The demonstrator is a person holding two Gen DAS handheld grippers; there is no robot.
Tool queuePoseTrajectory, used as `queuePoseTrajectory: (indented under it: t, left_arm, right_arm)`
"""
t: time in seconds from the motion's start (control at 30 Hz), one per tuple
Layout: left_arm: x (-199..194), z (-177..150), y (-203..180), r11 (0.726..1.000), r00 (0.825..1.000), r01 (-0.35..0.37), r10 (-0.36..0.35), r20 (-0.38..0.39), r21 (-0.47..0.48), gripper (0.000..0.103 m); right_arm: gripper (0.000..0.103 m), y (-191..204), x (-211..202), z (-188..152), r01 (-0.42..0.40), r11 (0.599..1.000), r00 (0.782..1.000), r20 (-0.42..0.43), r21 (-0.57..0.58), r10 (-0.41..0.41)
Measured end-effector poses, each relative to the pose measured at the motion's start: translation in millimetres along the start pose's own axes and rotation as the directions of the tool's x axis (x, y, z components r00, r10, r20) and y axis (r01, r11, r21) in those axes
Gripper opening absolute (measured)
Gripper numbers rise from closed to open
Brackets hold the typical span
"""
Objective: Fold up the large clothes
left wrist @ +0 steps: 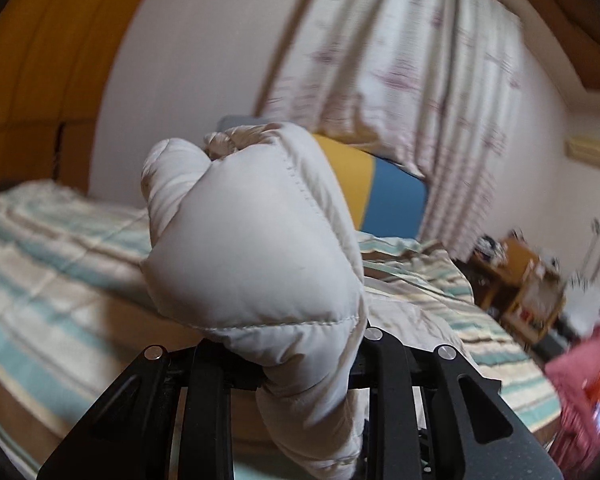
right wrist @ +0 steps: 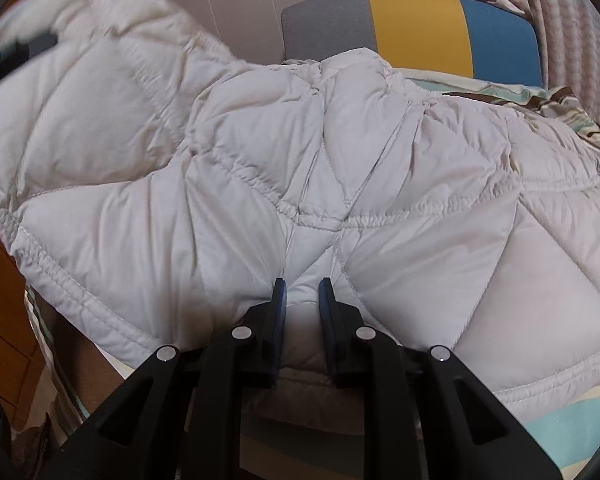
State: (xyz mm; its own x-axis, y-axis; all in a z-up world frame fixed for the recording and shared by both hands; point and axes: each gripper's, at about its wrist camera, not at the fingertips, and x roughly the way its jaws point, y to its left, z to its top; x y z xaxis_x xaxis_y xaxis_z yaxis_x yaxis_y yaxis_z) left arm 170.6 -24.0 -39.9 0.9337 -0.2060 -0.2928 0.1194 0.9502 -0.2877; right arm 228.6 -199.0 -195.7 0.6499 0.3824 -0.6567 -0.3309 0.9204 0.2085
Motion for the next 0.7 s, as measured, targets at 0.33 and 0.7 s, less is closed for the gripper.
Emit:
queuePoseTrajectory:
  t: [0.33,0.7]
  left_arm:
    - [24.4,4.9,-61.9,0.977,0.999,-0.030,0.033,-0.014,0.212,0.025]
    - [42.4,-7.5,-114.8,0.939,0.999,0.035,-0.022,-0.040,0.343,0.025]
  right_arm:
    - [0.045,-69.4,-91.7,-6.9,0.144,0.971,0.977,0.125,0.191,-0.170]
    - [0.049,-156.8,-136.5,-34.8,0.453,0.826,0.874,0.013,0.336,-0.485]
